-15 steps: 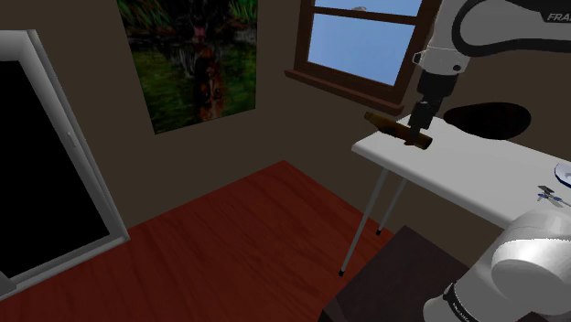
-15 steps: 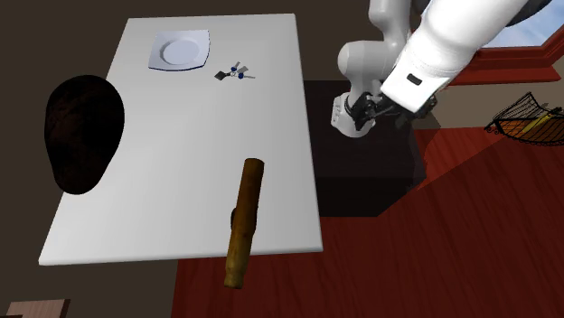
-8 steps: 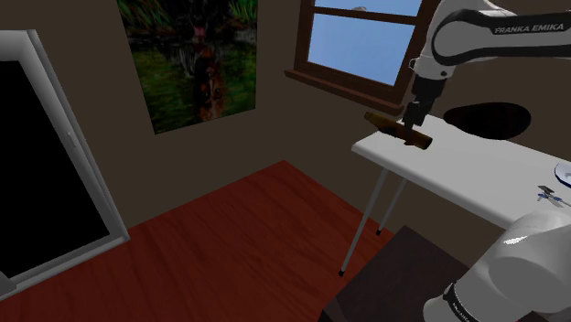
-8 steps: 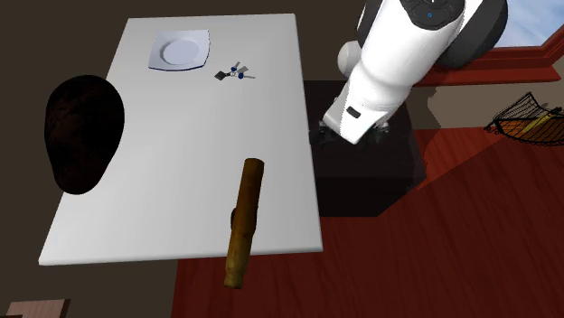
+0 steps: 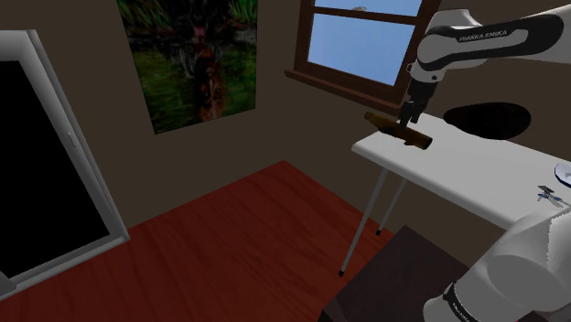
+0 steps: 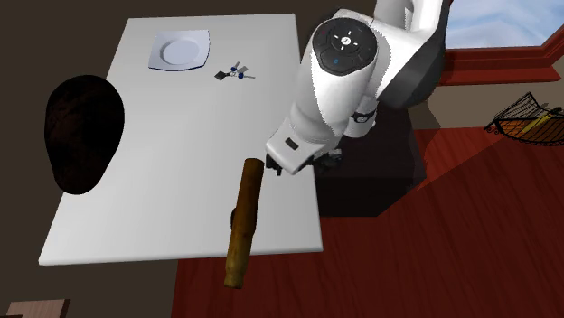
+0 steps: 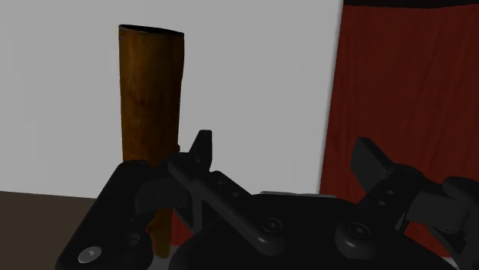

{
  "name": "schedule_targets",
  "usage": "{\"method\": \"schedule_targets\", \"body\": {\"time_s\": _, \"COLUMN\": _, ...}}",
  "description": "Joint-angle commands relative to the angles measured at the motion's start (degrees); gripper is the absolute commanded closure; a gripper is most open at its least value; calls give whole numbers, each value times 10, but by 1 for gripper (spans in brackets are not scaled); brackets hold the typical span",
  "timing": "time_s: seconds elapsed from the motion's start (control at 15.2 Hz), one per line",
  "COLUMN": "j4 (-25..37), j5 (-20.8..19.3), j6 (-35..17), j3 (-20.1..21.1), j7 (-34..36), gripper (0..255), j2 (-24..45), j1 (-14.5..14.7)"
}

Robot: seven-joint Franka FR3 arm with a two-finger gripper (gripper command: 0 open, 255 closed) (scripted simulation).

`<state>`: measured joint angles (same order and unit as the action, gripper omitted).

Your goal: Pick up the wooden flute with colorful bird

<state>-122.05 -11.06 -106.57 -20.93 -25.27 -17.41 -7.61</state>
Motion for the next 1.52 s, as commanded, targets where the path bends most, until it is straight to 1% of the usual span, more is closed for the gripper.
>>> {"method": "schedule_targets", "body": {"time_s": 0.0, "j4": 25, "j5": 9, "j6": -18, "j3": -19, "j7": -21, "gripper": 0, "j2": 37, "j1": -4}}
{"method": "schedule_targets", "body": {"time_s": 0.26, "j4": 83, "j5": 42, "j6": -45, "j3": -52, "j7": -65, "gripper": 0, "j2": 117, "j1": -14}}
{"method": "schedule_targets", "body": {"time_s": 0.59, "j4": 170, "j5": 101, "j6": -63, "j3": -81, "j7": -123, "gripper": 0, "j2": 223, "j1": -38}}
{"method": "schedule_targets", "body": {"time_s": 1.06, "j4": 130, "j5": 107, "j6": -114, "j3": -80, "j7": -125, "gripper": 0, "j2": 235, "j1": -40}}
{"method": "schedule_targets", "body": {"time_s": 1.19, "j4": 126, "j5": 108, "j6": -118, "j3": -80, "j7": -125, "gripper": 0, "j2": 237, "j1": -40}}
{"method": "schedule_targets", "body": {"time_s": 1.25, "j4": 126, "j5": 108, "j6": -118, "j3": -79, "j7": -125, "gripper": 255, "j2": 236, "j1": -40}}
{"method": "schedule_targets", "body": {"time_s": 1.45, "j4": 125, "j5": 107, "j6": -119, "j3": -79, "j7": -125, "gripper": 255, "j2": 236, "j1": -40}}
